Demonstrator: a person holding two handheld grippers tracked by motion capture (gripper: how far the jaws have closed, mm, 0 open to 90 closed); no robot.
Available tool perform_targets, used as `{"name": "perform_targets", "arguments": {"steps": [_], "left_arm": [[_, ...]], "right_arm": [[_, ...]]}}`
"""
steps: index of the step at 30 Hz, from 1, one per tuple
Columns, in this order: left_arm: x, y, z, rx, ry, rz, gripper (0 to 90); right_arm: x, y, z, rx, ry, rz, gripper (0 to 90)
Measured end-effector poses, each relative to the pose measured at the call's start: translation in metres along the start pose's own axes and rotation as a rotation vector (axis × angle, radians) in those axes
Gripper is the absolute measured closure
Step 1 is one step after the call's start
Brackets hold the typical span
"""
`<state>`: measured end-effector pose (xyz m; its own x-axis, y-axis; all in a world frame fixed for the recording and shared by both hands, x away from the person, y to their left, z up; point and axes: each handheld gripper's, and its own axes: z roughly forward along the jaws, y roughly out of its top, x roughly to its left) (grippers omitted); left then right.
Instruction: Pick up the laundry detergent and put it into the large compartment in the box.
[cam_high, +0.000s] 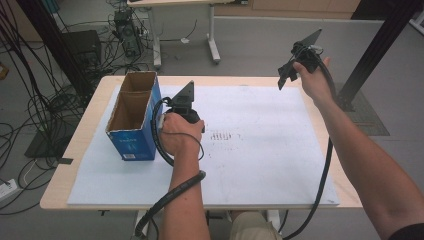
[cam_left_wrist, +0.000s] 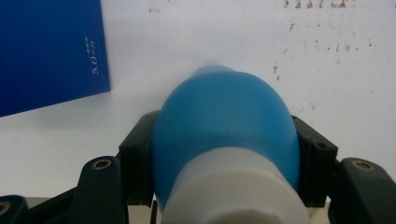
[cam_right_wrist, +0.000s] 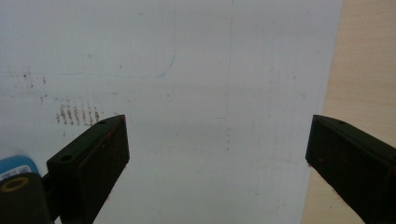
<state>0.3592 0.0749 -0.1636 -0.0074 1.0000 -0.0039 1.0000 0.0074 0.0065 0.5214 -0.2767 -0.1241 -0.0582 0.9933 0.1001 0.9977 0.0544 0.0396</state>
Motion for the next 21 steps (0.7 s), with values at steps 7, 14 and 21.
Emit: {"name": "perform_targets", "arguments": {"steps": [7,14,21], "left_arm": [[0.0018,-0.0001,0.0,0.001,-0.004,0.0,37.8],[0.0026,-0.0002,-0.0001,0.002,-0.006,0.003,37.9],[0.0033,-0.0001,-0.0002,0.004,-0.008,0.004,37.9]], "right_arm": [[0.0015,-0.0004,0.0008,-0.002,-0.004,-0.002,5.9],[0.0017,-0.0006,0.0011,-0.002,-0.005,-0.002,5.9],[0.0012,-0.0011,0.0008,-0.002,-0.004,-0.002,5.9]]}}
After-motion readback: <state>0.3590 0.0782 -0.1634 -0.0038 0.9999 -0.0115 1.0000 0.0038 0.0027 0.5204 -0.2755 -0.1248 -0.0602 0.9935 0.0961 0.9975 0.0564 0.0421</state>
